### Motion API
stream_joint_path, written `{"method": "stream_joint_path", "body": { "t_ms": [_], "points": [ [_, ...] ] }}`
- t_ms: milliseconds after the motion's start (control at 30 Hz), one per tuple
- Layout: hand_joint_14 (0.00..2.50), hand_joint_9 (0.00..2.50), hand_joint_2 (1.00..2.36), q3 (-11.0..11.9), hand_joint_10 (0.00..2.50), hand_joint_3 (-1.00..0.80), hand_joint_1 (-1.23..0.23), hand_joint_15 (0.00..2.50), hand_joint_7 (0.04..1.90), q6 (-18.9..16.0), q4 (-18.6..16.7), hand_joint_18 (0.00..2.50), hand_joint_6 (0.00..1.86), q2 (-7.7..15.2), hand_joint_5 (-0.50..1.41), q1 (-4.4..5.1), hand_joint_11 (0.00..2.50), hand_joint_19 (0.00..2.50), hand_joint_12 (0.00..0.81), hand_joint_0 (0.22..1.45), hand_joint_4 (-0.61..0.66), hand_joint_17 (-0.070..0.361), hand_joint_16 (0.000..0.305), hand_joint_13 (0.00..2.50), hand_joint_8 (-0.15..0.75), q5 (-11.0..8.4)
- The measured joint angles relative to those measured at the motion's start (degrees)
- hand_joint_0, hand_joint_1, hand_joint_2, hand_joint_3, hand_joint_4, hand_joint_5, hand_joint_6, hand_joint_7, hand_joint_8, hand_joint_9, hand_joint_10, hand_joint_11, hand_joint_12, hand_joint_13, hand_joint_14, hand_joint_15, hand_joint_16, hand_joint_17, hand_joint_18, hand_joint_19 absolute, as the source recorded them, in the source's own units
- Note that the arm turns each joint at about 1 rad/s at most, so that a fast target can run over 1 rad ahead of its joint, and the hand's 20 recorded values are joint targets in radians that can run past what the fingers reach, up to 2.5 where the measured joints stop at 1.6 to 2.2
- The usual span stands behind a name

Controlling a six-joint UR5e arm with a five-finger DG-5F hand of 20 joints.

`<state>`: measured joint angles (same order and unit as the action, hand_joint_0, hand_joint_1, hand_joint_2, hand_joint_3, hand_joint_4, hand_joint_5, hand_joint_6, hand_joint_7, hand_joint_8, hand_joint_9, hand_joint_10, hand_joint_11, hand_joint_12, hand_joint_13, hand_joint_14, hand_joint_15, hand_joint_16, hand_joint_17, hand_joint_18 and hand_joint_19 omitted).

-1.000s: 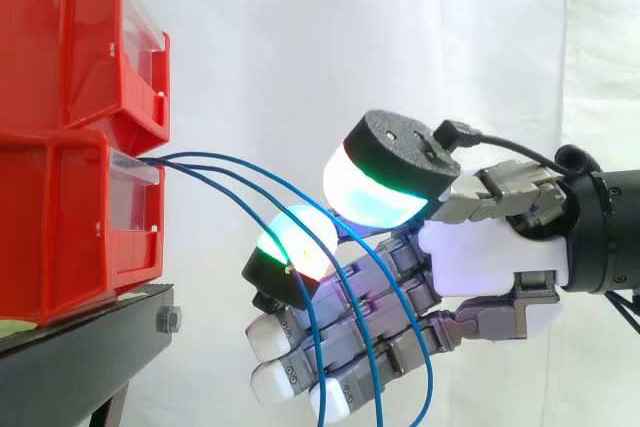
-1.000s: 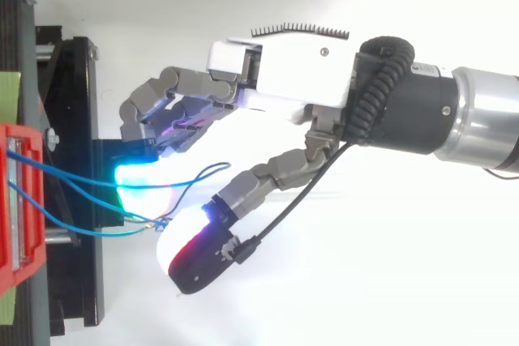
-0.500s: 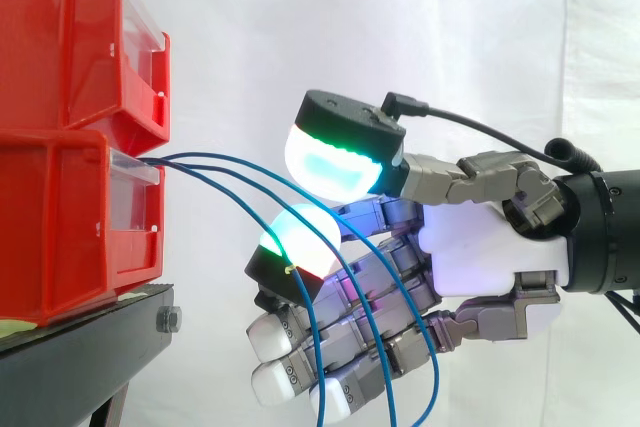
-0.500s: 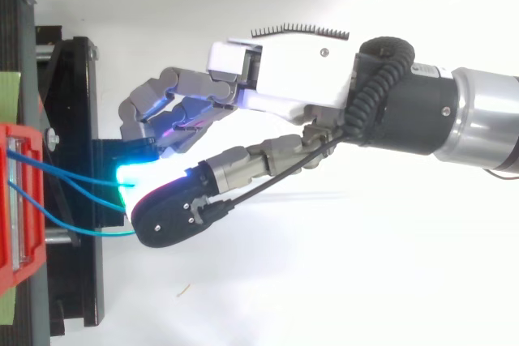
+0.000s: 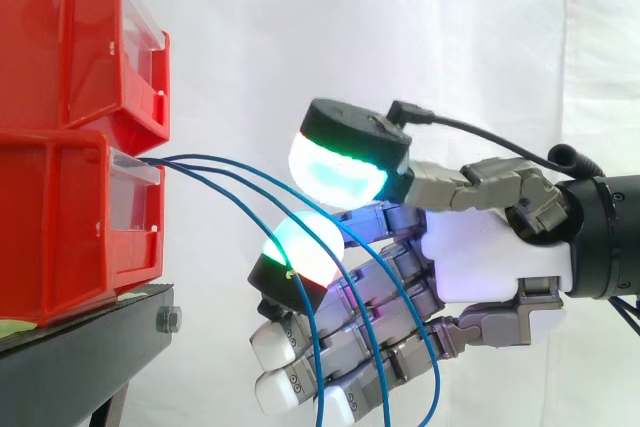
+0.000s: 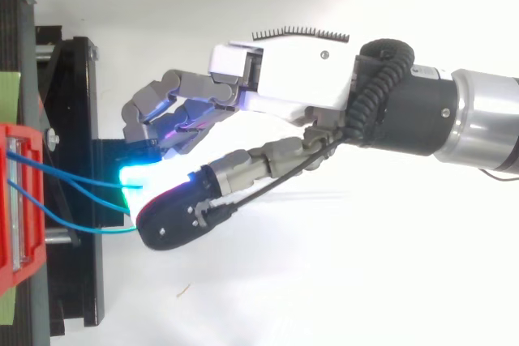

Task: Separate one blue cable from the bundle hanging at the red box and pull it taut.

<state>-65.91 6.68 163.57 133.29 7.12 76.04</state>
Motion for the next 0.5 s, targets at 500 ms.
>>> {"method": "stream_joint_path", "body": {
  "t_ms": [500],
  "points": [
    [0.01, 0.79, 1.01, -0.1, 0.02, -0.16, -0.64, 0.29, 1.13, 0.0, 0.0, 0.77, 0.85, 0.0, -0.16, 0.00, 0.60, 0.27, 0.442, 0.57, 0.15, 0.139, 0.062, 0.68, 0.366, 0.05]
  ]
}}
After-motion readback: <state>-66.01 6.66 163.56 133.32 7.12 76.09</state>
